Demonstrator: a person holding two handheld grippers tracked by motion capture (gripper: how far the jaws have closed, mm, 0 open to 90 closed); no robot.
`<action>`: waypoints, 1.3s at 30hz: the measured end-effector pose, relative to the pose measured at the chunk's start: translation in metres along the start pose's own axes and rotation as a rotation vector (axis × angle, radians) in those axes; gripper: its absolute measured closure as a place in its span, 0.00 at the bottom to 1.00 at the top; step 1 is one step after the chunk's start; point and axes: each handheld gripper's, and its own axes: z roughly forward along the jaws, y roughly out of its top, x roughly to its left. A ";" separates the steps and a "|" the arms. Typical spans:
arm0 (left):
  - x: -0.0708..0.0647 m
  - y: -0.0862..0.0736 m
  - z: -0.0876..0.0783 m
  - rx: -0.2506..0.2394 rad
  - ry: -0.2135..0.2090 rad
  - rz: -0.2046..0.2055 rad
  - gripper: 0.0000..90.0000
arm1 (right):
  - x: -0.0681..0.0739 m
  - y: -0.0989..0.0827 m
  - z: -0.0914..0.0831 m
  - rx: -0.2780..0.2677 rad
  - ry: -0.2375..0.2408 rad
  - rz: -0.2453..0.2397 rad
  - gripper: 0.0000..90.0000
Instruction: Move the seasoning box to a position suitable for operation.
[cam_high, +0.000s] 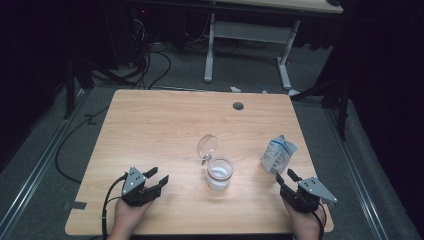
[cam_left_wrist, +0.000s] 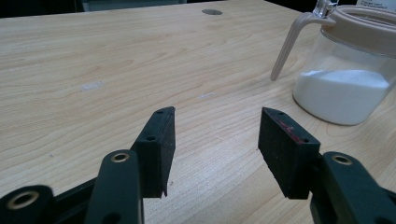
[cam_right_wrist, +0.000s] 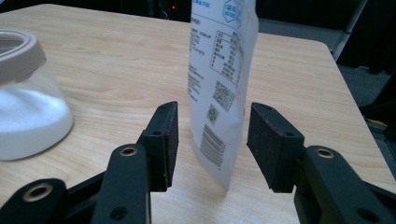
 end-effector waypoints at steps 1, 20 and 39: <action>0.000 0.000 0.000 0.000 -0.002 -0.002 0.52 | 0.002 0.000 -0.001 0.000 0.005 0.003 0.60; -0.009 -0.004 0.000 -0.004 0.013 -0.033 0.58 | 0.047 0.007 0.031 0.039 0.204 -0.054 0.67; -0.024 0.026 0.024 -0.008 -0.014 -0.063 0.77 | 0.080 0.010 0.050 0.093 0.260 -0.098 0.95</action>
